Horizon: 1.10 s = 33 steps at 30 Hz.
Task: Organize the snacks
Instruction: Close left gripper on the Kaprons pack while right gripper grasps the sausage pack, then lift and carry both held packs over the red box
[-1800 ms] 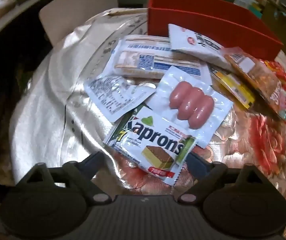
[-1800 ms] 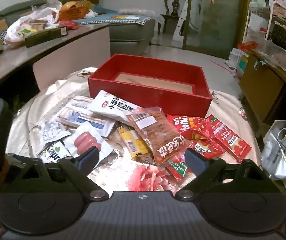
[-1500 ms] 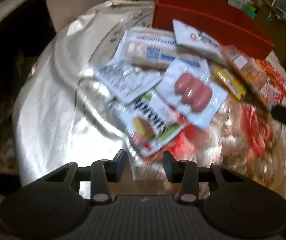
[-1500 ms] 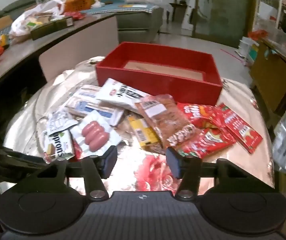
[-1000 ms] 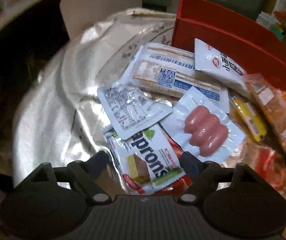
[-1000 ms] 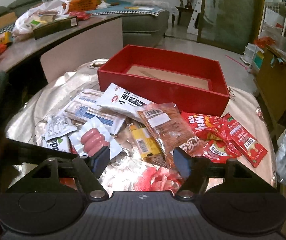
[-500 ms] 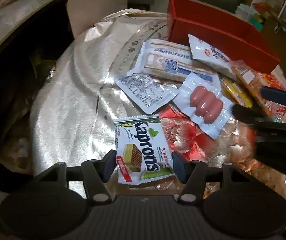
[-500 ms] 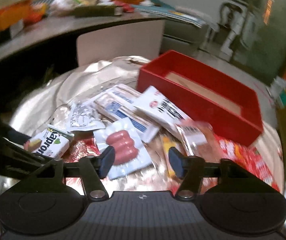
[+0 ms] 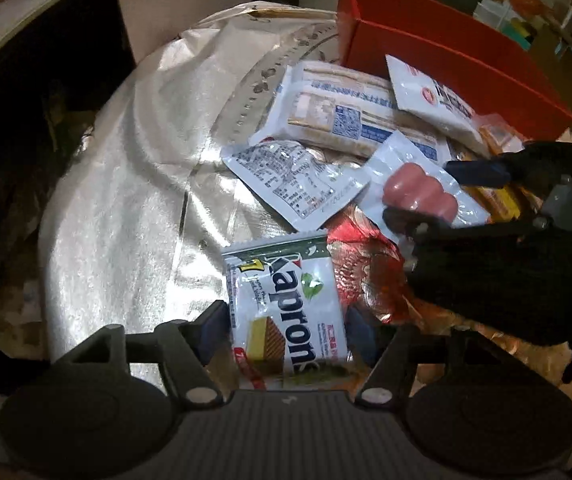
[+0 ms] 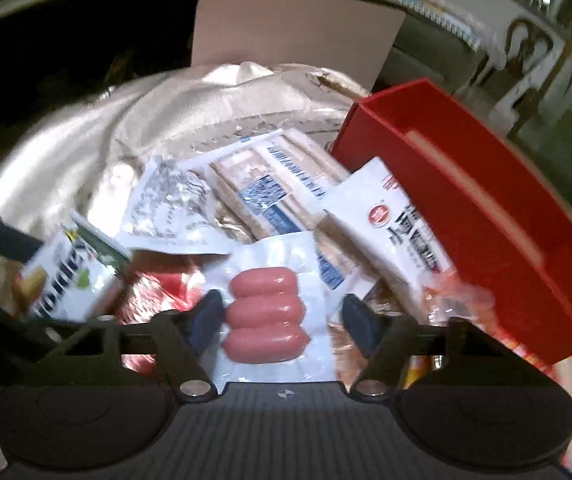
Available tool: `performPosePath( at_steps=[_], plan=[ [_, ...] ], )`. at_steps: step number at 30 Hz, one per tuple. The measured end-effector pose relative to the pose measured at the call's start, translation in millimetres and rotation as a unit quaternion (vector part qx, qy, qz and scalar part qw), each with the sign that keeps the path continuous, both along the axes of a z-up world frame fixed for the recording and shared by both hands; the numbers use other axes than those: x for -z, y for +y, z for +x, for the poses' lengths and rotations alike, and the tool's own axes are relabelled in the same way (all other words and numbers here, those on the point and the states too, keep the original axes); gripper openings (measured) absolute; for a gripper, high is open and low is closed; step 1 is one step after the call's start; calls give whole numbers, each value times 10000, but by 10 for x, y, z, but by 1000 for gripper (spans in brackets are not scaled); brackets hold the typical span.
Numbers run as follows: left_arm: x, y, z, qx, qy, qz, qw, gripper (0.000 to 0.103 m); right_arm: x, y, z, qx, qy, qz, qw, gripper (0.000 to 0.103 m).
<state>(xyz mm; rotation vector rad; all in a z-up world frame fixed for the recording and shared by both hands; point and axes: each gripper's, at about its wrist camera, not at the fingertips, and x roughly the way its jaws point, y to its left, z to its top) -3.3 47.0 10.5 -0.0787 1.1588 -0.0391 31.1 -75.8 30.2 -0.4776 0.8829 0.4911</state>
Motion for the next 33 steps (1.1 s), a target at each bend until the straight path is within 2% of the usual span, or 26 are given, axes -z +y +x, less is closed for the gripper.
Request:
performPosePath(
  at_steps=[4,7,8,12,18,22,25,26,27,29,31,33],
  plan=[
    [-5,10,-38,130,-25,134,9998,53,-11,-52,-114,78,22,-24,10000,62],
    [-20,14,-60,143,-10,130,9998,53,-78,-164,-206,292,103,205,9993,58],
    [-30,1,-67,152,-13,139,9998,53,-110,-210,-250,368,117,295,9988,55],
    [-119,-91,-122,283,-168,157,9993,53,-241,-355,-321,533,159,629,9965,31],
    [-91,-163,-144,362,-199,328,9986,53,-193,-494,-406,661,200,591,9959,24],
    [-41,-167,-149,350,-139,415,9984,53,-158,-496,-370,627,250,728,9951,24],
    [-6,-171,-126,320,-98,420,9986,53,-96,-458,-330,677,320,795,9940,31],
    [3,-174,-122,336,-101,426,9985,54,-84,-456,-325,727,284,838,9934,39],
    [5,-185,-115,348,-114,451,9983,54,-69,-447,-315,770,301,843,9930,54],
    [19,-198,-115,392,-156,523,9977,57,-31,-443,-316,819,267,851,9926,68],
    [46,-221,-115,414,-194,695,9965,75,48,-421,-311,917,318,787,9922,75],
    [82,-232,-126,318,-272,943,9947,90,132,-435,-277,1145,315,777,9899,92]
  ],
)
